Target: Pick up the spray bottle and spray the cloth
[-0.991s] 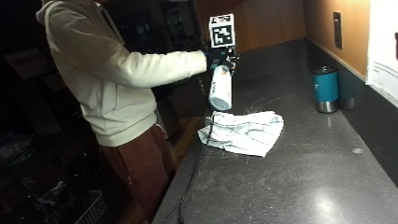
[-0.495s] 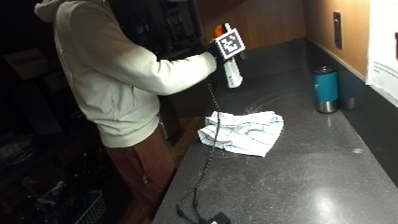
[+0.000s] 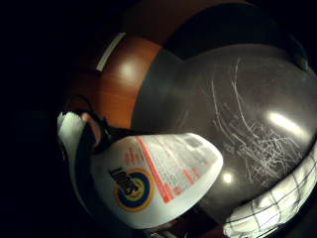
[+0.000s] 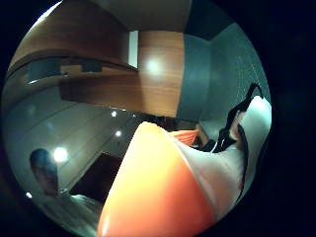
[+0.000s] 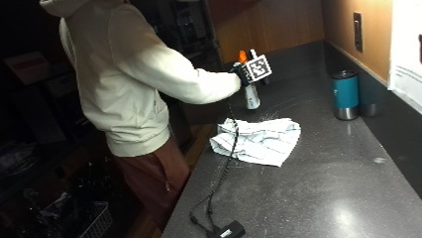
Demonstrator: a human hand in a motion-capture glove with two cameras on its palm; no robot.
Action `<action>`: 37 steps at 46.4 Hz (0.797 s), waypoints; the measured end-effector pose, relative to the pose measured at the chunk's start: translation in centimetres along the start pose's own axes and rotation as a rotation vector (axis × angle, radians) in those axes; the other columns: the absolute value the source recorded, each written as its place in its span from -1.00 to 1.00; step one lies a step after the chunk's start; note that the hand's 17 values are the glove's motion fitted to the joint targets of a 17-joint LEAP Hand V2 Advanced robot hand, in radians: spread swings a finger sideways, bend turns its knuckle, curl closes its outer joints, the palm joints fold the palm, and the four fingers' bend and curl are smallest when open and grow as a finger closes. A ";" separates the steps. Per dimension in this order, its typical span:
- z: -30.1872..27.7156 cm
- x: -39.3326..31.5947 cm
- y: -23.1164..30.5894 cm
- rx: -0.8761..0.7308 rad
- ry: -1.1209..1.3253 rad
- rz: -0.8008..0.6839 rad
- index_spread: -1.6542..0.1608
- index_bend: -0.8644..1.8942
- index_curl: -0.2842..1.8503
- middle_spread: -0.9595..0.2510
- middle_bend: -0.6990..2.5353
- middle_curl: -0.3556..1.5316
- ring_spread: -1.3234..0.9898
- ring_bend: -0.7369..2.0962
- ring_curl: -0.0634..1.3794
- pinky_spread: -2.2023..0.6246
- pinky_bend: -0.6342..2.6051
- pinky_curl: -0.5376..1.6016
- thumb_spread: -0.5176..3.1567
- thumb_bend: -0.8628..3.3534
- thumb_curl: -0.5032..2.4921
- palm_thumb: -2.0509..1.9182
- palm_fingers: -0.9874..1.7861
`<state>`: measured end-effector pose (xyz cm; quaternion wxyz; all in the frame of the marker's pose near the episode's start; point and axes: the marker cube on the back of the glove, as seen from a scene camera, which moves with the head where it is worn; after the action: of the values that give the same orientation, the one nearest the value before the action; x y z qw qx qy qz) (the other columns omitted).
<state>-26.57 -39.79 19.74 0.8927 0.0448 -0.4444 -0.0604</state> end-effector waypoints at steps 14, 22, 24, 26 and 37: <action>2.8 3.9 2.1 -0.264 0.088 0.011 0.67 -0.03 -0.23 0.42 -0.19 -0.09 0.02 -0.02 -0.28 0.43 -0.43 -0.15 -0.67 -0.61 -0.16 0.52 0.70; 1.0 3.9 2.8 -0.395 0.146 -0.003 0.63 -0.18 -0.28 0.41 -0.27 -0.14 0.02 -0.08 -0.32 0.46 -0.38 -0.14 -0.54 -0.62 -0.18 0.48 0.47; -0.2 3.7 3.0 -0.411 0.157 -0.005 0.60 -0.21 -0.29 0.41 -0.28 -0.15 0.02 -0.12 -0.34 0.48 -0.40 -0.14 -0.47 -0.62 -0.19 0.46 0.40; -1.2 3.5 3.2 -0.419 0.162 -0.011 0.58 -0.22 -0.29 0.41 -0.31 -0.16 0.01 -0.16 -0.35 0.49 -0.40 -0.13 -0.43 -0.63 -0.21 0.43 0.35; -3.9 2.7 3.8 -0.379 0.175 -0.012 0.48 -0.31 -0.39 0.43 -0.43 -0.22 0.02 -0.23 -0.42 0.55 -0.39 -0.14 -0.30 -0.62 -0.30 0.34 0.11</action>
<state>-21.62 -36.31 20.03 0.9200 -0.1160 -0.3456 -0.1441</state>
